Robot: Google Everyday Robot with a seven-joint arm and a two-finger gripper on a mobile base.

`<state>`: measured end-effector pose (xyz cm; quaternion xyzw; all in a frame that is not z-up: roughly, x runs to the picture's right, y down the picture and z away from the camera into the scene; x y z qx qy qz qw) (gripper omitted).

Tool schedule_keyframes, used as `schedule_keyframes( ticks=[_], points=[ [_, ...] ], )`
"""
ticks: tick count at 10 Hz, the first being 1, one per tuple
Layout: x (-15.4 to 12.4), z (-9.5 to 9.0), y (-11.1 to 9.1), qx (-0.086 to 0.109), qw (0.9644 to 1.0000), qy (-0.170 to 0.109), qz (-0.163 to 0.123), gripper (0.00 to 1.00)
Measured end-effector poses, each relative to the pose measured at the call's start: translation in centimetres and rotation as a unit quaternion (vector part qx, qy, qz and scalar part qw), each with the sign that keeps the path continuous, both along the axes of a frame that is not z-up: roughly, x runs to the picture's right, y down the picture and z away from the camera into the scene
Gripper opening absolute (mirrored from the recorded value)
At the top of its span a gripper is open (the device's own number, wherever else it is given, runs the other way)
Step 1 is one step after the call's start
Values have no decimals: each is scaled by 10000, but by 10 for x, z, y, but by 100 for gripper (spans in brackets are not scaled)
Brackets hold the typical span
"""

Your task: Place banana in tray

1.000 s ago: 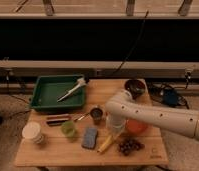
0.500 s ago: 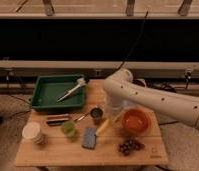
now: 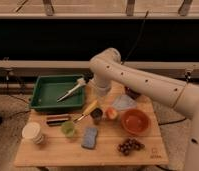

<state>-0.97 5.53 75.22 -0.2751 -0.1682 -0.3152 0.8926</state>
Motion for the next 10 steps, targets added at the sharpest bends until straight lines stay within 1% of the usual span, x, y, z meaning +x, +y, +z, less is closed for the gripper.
schedule_keyframes(
  ticks=[2, 4, 6, 7, 9, 10],
  points=[
    [-29, 12, -12, 132, 9998, -73, 110, 0],
    [-52, 29, -18, 243, 9993, -182, 229, 0],
    [-71, 45, -23, 292, 9988, -256, 309, 0],
    [-89, 58, -28, 331, 9983, -311, 364, 0],
    [-106, 77, -38, 414, 9975, -351, 452, 0],
    [-111, 89, -45, 499, 9970, -327, 492, 4]
  ],
)
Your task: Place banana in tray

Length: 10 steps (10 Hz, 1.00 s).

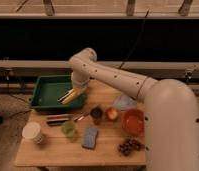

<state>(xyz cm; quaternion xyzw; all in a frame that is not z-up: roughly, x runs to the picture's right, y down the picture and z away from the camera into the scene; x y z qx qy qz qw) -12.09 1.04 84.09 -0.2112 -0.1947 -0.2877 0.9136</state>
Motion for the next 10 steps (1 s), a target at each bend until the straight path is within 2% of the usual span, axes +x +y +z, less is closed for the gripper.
schedule_keyframes(
  ticks=[2, 4, 10],
  points=[
    [-10, 17, -8, 74, 9999, 44, 121, 22],
    [-9, 29, -17, 137, 9992, 89, 366, 41],
    [-8, 29, -17, 131, 9992, 88, 374, 42]
  ],
)
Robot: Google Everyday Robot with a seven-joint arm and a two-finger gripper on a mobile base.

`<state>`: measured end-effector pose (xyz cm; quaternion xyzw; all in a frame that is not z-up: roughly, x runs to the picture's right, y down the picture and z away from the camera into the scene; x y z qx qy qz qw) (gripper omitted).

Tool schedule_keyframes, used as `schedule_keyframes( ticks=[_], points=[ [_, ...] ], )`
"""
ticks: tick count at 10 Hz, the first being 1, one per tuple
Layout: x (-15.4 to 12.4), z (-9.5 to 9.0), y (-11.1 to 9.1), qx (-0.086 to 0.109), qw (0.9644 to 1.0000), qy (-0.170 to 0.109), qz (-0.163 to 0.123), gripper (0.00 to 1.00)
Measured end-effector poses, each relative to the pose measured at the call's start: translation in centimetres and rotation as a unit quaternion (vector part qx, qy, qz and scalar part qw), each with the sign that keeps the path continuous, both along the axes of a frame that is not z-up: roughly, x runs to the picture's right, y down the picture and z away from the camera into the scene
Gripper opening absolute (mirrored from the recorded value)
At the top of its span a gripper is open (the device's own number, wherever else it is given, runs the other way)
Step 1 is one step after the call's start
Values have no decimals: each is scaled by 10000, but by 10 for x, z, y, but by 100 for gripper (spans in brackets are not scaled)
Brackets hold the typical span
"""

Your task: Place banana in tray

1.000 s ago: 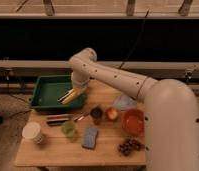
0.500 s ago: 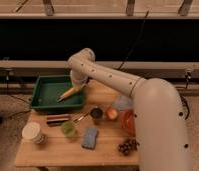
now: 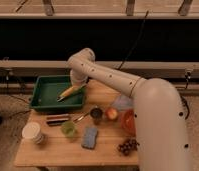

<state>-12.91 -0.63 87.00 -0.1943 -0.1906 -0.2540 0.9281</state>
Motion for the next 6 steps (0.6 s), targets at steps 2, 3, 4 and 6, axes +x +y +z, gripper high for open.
schedule_keyframes(
  ticks=[2, 3, 4, 6],
  points=[
    [0, 0, 0, -1, 10000, 0, -1, 42],
    [-1, 0, 0, -2, 10000, -4, -6, 42],
    [-2, 0, 0, -1, 10000, -8, -10, 42],
    [-2, 0, 1, -3, 10000, -11, -10, 42]
  ],
)
